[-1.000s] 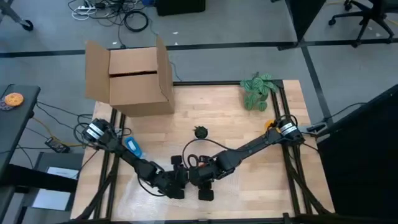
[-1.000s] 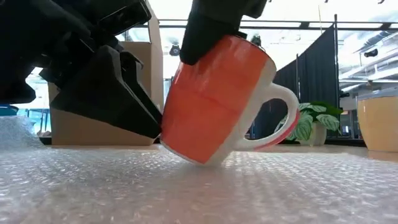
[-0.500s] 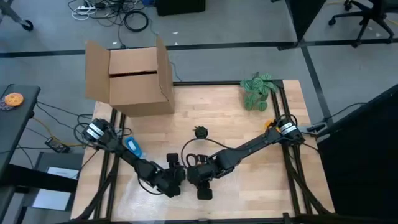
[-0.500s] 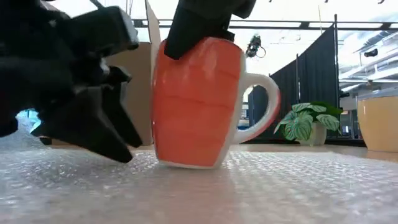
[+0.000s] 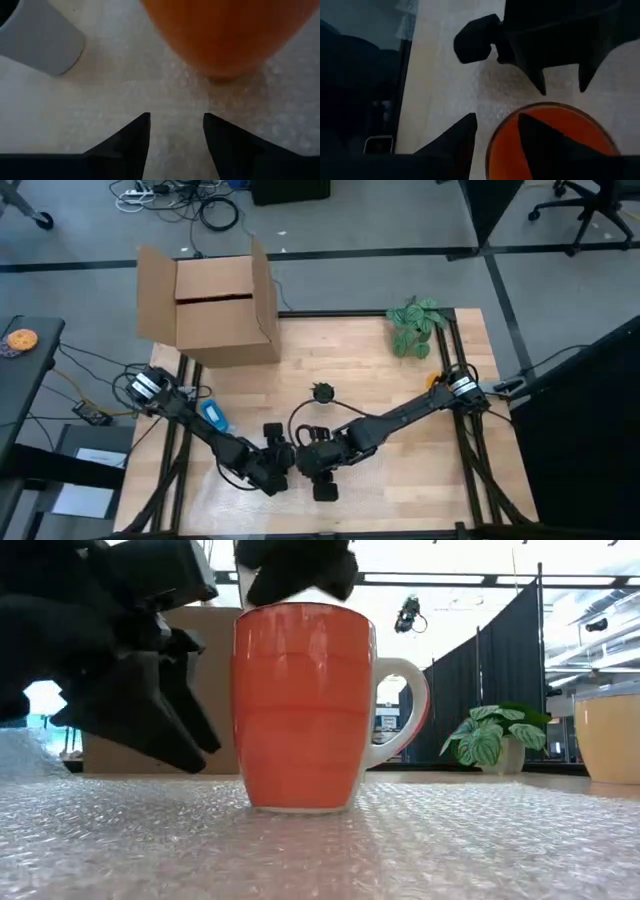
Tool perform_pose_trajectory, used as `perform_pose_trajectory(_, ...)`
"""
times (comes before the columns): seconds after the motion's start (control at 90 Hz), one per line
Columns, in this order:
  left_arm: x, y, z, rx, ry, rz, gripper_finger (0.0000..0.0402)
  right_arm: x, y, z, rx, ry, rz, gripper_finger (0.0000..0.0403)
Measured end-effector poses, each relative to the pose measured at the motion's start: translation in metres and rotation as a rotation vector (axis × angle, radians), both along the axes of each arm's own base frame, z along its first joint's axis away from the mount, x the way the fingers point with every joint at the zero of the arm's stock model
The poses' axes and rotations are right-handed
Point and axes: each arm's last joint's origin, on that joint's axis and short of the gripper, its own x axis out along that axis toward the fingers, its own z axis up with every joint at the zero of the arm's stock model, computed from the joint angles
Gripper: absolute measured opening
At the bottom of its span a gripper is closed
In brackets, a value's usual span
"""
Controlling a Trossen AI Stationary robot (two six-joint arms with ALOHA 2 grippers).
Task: Wrap mug
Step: Wrap the orange mug with the transparent bubble wrap
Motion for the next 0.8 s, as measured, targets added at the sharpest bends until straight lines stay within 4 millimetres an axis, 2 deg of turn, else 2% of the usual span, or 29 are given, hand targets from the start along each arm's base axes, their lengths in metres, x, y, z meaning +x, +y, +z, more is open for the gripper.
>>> perform_pose_trajectory(0.178,-0.001,0.000,-0.001,0.008,-0.002,0.007,0.0170,-0.017,-0.010,0.026,-0.135,0.144,-0.090,0.0129)
perform_pose_trajectory(0.333,-0.004,-0.005,-0.001,0.009,-0.001,-0.012,0.0170,-0.042,-0.024,0.028,-0.306,0.365,-0.195,0.0128)
perform_pose_trajectory(0.478,-0.008,-0.009,-0.001,0.016,0.005,-0.028,0.0170,-0.062,-0.037,0.015,-0.459,0.556,-0.304,0.0127)
perform_pose_trajectory(0.8,-0.010,-0.012,-0.002,0.010,0.007,-0.039,0.0170,-0.079,-0.058,-0.040,-0.469,0.771,-0.337,0.0110)
